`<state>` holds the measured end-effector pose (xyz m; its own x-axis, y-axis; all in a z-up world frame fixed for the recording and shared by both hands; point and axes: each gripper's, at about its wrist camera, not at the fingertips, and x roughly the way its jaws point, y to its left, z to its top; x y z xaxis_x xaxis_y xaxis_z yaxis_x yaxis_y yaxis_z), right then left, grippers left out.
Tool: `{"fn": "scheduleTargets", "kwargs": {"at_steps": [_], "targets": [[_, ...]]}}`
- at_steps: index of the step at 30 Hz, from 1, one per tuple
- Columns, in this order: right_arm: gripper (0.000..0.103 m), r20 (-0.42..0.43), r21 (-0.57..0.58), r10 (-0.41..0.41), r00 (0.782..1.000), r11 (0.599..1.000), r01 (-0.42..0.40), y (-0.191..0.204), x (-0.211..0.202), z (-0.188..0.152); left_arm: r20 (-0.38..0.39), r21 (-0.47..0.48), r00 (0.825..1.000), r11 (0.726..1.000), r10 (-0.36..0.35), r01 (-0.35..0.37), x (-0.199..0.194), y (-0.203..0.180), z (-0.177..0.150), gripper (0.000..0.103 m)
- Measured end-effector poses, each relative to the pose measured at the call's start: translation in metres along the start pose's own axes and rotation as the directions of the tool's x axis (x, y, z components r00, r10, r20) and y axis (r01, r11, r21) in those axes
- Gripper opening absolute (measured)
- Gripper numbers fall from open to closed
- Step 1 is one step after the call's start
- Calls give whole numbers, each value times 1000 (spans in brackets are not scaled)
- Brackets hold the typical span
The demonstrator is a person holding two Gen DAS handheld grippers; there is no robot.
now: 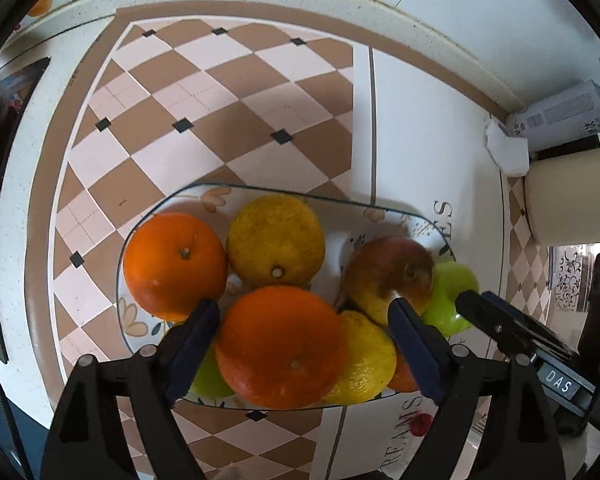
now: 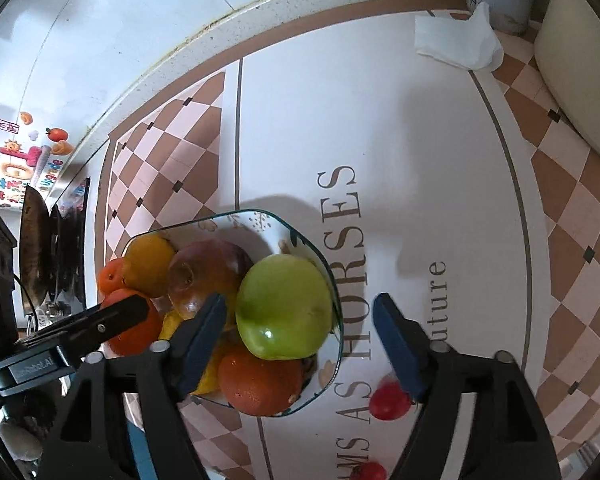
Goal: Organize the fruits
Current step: 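Open both tools and withdraw them from the plate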
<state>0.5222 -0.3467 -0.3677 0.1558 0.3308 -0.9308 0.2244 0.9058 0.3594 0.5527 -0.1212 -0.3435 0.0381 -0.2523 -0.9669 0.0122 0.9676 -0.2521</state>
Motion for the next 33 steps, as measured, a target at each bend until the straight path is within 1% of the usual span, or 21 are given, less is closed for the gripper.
{"fn": "scheduleTargets", "kwargs": {"at_steps": [2, 4, 6, 7, 9, 10, 13, 15, 21, 26, 30, 33], "targets": [[82, 1, 1, 2, 1000, 1000, -2, -2, -3, 1, 10, -14, 1000, 1000, -1, 1, -3, -1, 1, 86], [82, 4, -14, -17, 1000, 1000, 17, 0, -7, 1, 24, -30, 1000, 1000, 10, -9, -11, -1, 1, 86], [86, 19, -38, -39, 999, 999, 39, 3, -15, -1, 64, -29, 997, 998, 51, -49, -22, -2, -1, 86], [90, 32, -59, -58, 998, 996, 60, 7, -20, -2, 85, -26, 994, 997, 75, -74, -27, -3, -2, 86], [90, 56, -94, -75, 996, 992, 80, 14, -29, -7, 131, -28, 981, 990, 142, -140, -38, -2, -9, 86], [90, 66, -112, -90, 994, 989, 97, 19, -33, -11, 142, -31, 976, 986, 165, -162, -40, -1, -12, 86], [90, 86, -154, -114, 990, 980, 126, 32, -42, -25, 152, -43, 961, 973, 232, -228, -47, 7, -27, 86], [90, 92, -170, -121, 988, 976, 136, 39, -47, -34, 154, -46, 954, 966, 257, -253, -49, 11, -37, 86], [90, 133, -193, -158, 978, 964, 182, 53, -63, -62, 184, -28, 944, 962, 273, -273, -64, 14, -71, 86], [90, 176, -186, -148, 973, 966, 181, 62, -90, -85, 233, -2, 942, 969, 242, -248, -89, 9, -93, 86], [90, 232, -186, -149, 961, 963, 194, 71, -115, -106, 285, 27, 932, 970, 223, -240, -113, 2, -109, 86], [90, 272, -179, -149, 951, 963, 202, 77, -133, -123, 326, 27, 922, 972, 211, -232, -129, 0, -124, 86]]}}
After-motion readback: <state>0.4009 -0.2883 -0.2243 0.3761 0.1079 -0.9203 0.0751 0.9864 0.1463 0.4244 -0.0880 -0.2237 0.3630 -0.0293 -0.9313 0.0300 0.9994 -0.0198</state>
